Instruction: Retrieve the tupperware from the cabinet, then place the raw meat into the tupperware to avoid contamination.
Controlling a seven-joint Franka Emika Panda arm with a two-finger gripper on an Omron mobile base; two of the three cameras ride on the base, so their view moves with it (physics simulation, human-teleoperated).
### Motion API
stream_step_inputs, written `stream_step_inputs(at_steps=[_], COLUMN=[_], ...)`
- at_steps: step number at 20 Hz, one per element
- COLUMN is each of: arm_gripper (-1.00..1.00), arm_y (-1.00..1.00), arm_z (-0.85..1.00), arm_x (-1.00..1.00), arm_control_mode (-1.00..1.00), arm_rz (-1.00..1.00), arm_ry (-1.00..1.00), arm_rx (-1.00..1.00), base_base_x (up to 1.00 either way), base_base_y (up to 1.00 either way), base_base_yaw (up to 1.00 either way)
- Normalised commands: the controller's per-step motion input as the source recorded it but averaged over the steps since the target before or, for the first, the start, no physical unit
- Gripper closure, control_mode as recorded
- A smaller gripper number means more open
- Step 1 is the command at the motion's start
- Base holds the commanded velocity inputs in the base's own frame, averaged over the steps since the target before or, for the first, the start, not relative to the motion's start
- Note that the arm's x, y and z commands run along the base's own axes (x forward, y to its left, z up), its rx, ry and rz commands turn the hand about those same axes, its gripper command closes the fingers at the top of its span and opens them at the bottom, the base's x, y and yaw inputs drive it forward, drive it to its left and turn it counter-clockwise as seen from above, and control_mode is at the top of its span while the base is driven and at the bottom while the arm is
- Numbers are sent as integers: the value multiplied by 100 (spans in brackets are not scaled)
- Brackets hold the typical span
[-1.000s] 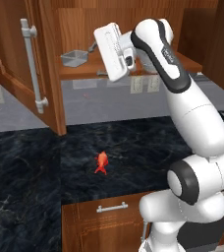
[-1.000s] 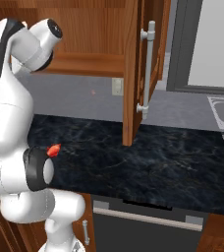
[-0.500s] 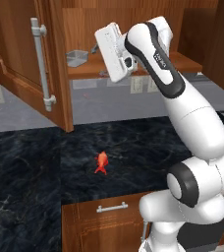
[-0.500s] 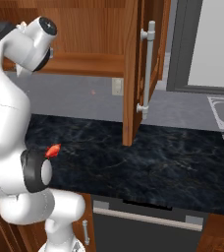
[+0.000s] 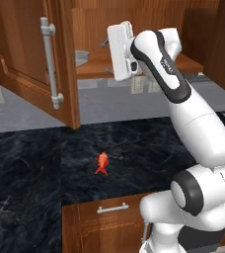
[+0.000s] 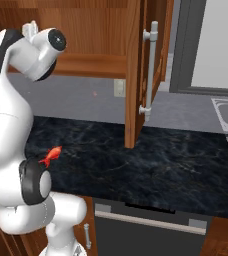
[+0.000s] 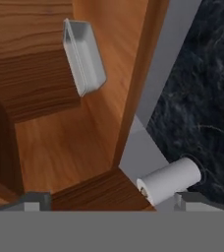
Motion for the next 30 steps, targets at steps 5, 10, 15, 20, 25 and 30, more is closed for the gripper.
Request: stream_step_inputs(at_steps=[5,10,15,20,25,30], arm_gripper=[-100,-100,-100,-100,-100,-100], arm_y=[0,-9,-14,-10,0,3], arm_z=[4,3,-1,-3,-5,-4], arm_x=[33,29,26,39,31,33], arm_control_mode=[-100,-100,-100,-100,-100,-100], arm_rz=[0,1,1,4,5,4], arm_ry=[8,11,0,0,0,0], arm_rx=[-3,-4,0,0,0,0], base_base_x=[0,0,0,0,0,0], base_base_y=[0,0,0,0,0,0], base_base_yaw=[0,0,0,0,0,0])
